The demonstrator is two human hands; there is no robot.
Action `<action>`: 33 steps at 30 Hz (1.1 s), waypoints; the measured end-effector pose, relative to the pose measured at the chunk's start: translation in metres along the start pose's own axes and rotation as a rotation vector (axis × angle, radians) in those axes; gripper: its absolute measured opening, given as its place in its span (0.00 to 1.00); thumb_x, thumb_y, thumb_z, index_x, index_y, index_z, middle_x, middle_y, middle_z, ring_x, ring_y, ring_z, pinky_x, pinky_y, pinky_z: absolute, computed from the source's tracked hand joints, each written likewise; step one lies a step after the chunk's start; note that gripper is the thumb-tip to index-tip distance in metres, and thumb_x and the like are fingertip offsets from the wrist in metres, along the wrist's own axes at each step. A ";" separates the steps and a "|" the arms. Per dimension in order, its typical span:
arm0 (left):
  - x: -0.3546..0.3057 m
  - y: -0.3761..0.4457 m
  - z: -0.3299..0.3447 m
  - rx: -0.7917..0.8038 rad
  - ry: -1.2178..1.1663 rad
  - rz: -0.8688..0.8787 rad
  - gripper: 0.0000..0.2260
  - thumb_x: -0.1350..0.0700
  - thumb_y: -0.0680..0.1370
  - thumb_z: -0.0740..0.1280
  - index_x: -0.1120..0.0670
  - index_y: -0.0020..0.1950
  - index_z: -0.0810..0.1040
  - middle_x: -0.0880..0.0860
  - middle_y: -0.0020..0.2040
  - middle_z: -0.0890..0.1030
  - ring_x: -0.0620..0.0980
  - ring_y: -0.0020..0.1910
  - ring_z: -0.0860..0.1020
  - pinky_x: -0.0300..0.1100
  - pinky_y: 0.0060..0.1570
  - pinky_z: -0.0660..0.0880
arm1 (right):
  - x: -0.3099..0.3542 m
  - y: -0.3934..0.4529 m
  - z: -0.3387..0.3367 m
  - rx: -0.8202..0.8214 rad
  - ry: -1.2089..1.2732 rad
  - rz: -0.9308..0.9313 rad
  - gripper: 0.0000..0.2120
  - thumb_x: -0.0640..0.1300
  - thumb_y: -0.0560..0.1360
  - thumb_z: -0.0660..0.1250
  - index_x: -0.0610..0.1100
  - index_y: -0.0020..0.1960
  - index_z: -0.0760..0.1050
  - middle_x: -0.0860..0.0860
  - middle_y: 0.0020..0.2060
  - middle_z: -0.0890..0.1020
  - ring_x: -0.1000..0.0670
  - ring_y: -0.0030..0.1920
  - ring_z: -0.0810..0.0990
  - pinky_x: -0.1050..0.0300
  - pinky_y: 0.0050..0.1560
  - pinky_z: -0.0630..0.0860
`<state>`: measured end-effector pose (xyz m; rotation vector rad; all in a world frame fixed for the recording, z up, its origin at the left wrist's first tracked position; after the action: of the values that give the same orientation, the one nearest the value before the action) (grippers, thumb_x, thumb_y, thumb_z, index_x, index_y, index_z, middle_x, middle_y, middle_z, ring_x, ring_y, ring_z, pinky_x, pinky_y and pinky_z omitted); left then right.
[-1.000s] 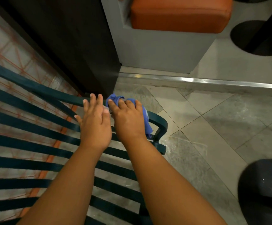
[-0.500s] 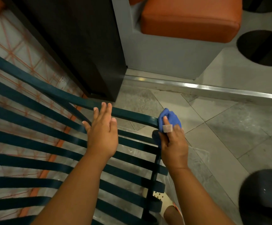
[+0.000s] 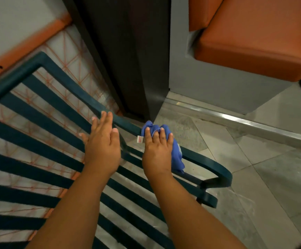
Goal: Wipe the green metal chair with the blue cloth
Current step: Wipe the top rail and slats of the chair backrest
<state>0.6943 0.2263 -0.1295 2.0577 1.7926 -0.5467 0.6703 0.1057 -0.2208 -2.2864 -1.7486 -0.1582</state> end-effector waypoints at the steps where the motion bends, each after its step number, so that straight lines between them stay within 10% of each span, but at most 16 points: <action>1: 0.007 0.002 -0.005 -0.012 -0.003 -0.009 0.21 0.53 0.83 0.49 0.49 0.77 0.54 0.46 0.78 0.51 0.45 0.77 0.44 0.51 0.71 0.33 | 0.011 0.008 0.002 0.017 0.008 -0.010 0.38 0.41 0.78 0.60 0.45 0.77 0.38 0.40 0.77 0.48 0.40 0.76 0.42 0.40 0.72 0.35; 27: 0.076 0.100 -0.144 -0.235 0.597 -0.083 0.29 0.53 0.81 0.56 0.53 0.78 0.47 0.54 0.79 0.46 0.57 0.77 0.46 0.57 0.74 0.44 | 0.173 0.110 -0.035 -0.079 0.489 -0.156 0.39 0.33 0.76 0.62 0.48 0.78 0.43 0.42 0.76 0.56 0.45 0.77 0.49 0.48 0.74 0.45; 33: 0.078 0.100 -0.146 -0.230 0.567 -0.051 0.32 0.58 0.78 0.59 0.53 0.78 0.47 0.53 0.79 0.47 0.55 0.77 0.48 0.53 0.75 0.44 | 0.217 0.125 -0.088 -0.138 0.819 -0.280 0.34 0.33 0.78 0.58 0.50 0.78 0.49 0.41 0.74 0.62 0.41 0.74 0.59 0.43 0.70 0.63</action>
<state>0.8106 0.3535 -0.0421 2.1392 2.0876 0.2593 0.8552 0.2540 -0.1008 -1.6431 -1.5866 -1.1147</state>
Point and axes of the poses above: each hand's wrist, its own y-axis towards the middle knuckle, its own z-axis out of the palm, x = y × z, the point moved 4 cm from there along y, towards the middle knuckle
